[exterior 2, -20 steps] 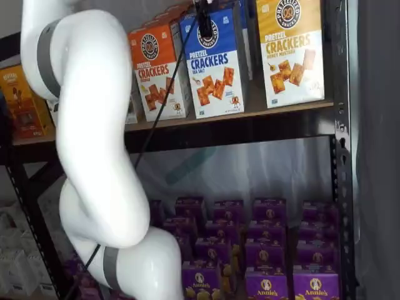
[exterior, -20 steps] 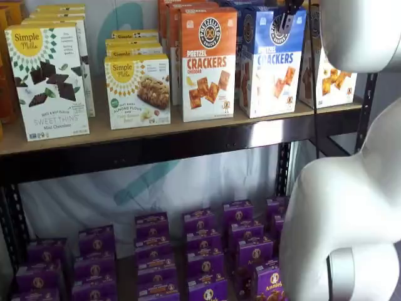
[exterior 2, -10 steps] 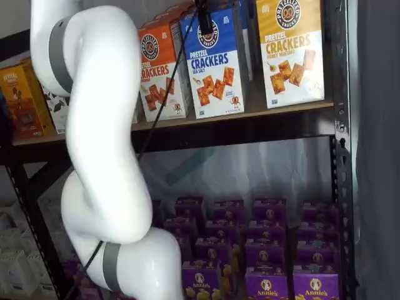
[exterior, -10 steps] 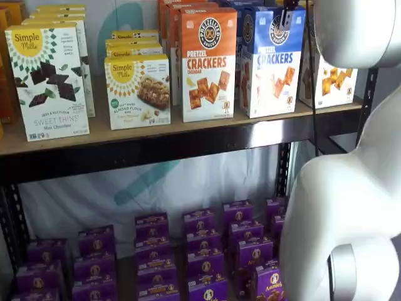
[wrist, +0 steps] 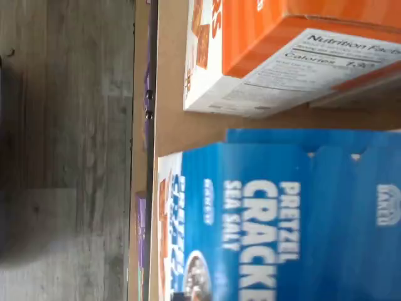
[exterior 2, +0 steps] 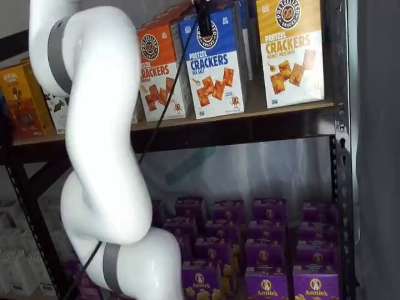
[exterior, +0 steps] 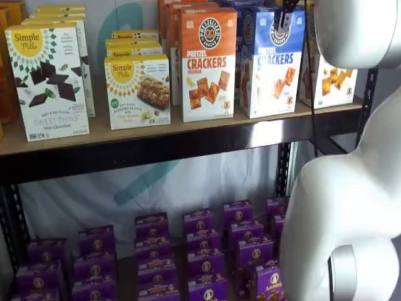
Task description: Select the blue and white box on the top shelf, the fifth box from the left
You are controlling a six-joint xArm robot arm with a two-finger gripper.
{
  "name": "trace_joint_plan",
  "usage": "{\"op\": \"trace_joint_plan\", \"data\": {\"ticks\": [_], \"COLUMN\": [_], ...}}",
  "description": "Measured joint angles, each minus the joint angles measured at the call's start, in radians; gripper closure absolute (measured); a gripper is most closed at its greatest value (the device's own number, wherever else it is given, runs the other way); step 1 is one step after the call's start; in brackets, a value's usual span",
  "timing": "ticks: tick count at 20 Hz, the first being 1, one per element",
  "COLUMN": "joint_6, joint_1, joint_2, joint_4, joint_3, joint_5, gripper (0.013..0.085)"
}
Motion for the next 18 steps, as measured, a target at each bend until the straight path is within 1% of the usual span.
{"op": "trace_joint_plan", "data": {"ticks": [1,9,10,11,13,18], "joint_6": [0.0,0.002,0.001,0.001,0.0,0.0], "joint_1": [0.0,0.002,0.001,0.001,0.0,0.001], "joint_2": [-0.001,-0.009,-0.008,-0.009,-0.011,-0.023], "joint_4": [0.001,0.0,0.002,0.003,0.005,0.0], "joint_3": [0.002,0.016,0.015,0.015,0.019,0.034], "joint_5": [-0.002,-0.017,-0.016,-0.016,-0.018,-0.028], "gripper": [0.029,0.029,0.033,0.033,0.041,0.041]}}
